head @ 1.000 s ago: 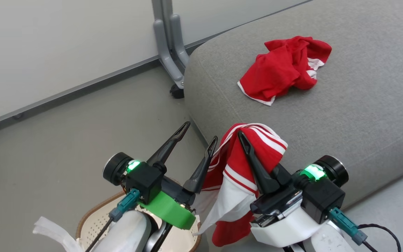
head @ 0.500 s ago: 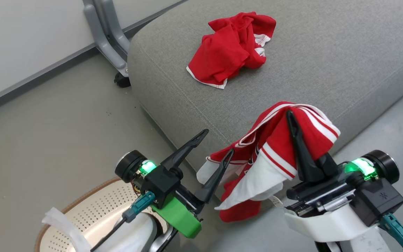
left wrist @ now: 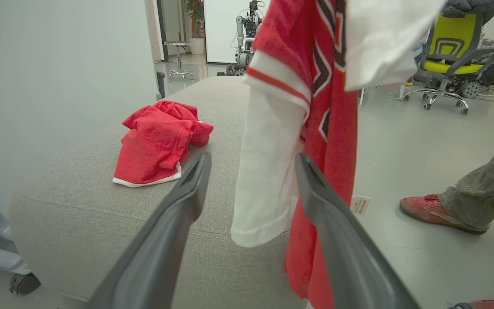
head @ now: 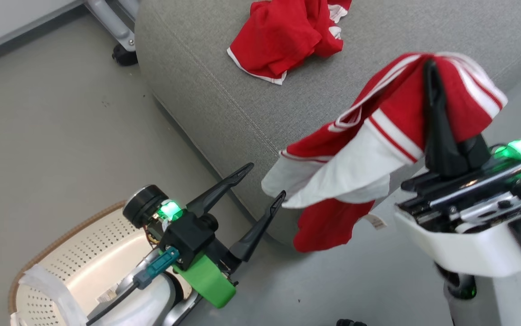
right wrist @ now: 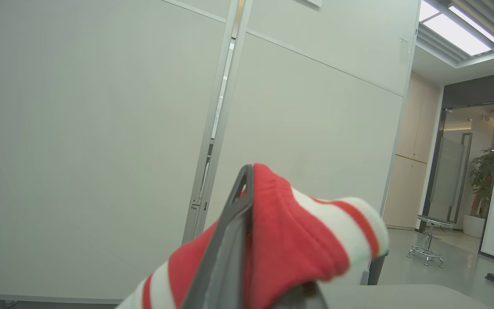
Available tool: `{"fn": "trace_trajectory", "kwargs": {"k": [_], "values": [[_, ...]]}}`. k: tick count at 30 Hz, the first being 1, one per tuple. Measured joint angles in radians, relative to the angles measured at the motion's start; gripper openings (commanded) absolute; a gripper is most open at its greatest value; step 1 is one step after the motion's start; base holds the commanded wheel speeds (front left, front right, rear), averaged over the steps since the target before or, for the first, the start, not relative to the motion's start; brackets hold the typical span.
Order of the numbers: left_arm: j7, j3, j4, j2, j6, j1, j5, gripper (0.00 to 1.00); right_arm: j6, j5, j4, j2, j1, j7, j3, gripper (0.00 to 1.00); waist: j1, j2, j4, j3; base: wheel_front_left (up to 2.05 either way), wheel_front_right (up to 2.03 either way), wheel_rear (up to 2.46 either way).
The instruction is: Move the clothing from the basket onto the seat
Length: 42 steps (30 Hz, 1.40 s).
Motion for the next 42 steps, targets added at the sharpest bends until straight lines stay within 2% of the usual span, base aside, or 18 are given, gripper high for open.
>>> {"fn": "trace_trajectory", "kwargs": {"k": [6,13,16,20,23,26,29,35,39,42], "values": [[0.031,0.016,-0.096,0.072,0.009,0.002,0.006,1.00,0.000,-0.030,0.002,0.000,-0.283,0.000,-0.109,0.00,0.0001,0.0000,0.009,0.091,0.00,0.00,0.00],[0.044,0.016,-0.179,0.149,0.002,-0.031,0.017,1.00,0.000,-0.110,0.100,-0.008,-0.623,0.000,-0.231,0.00,0.0002,0.0000,0.054,0.210,0.00,0.00,0.00],[0.042,0.016,-0.202,0.173,0.001,-0.041,0.018,1.00,0.001,-0.128,0.150,-0.056,-0.739,0.000,-0.281,0.00,0.0002,0.0000,0.078,0.257,0.00,0.00,0.00],[0.035,0.023,-0.225,0.206,0.000,-0.057,0.022,1.00,0.001,-0.163,0.239,-0.167,-0.882,0.000,-0.331,0.00,0.0002,0.0000,0.118,0.324,0.00,0.00,0.00],[0.028,0.025,-0.234,0.215,0.000,-0.060,0.022,1.00,0.001,-0.192,0.313,-0.232,-0.930,0.000,-0.352,0.00,0.0002,0.0000,0.145,0.368,0.00,0.00,0.00],[0.024,0.021,-0.245,0.223,0.000,-0.080,0.023,1.00,0.001,-0.219,0.396,-0.269,-0.939,0.000,-0.399,0.00,0.0002,0.0000,0.171,0.406,0.00,0.00,0.00],[0.025,0.014,-0.252,0.238,0.000,-0.099,0.031,1.00,0.001,-0.260,0.495,-0.257,-0.915,0.000,-0.461,0.00,0.0001,0.0000,0.194,0.441,0.00,0.00,0.00],[0.032,-0.015,-0.264,0.258,-0.003,-0.120,0.037,1.00,0.001,-0.338,0.692,-0.125,-0.830,0.000,-0.625,0.00,0.0001,0.0000,0.227,0.488,0.00,0.00,0.00],[0.033,-0.025,-0.265,0.261,-0.002,-0.119,0.037,1.00,0.001,-0.358,0.757,-0.062,-0.779,0.000,-0.655,0.00,0.0001,0.0000,0.239,0.494,0.00,0.00,0.00],[0.033,-0.034,-0.262,0.258,-0.002,-0.116,0.034,1.00,0.001,-0.366,0.798,-0.043,-0.736,0.000,-0.651,0.00,0.0000,0.0000,0.238,0.483,0.00,0.00,0.00]]}}
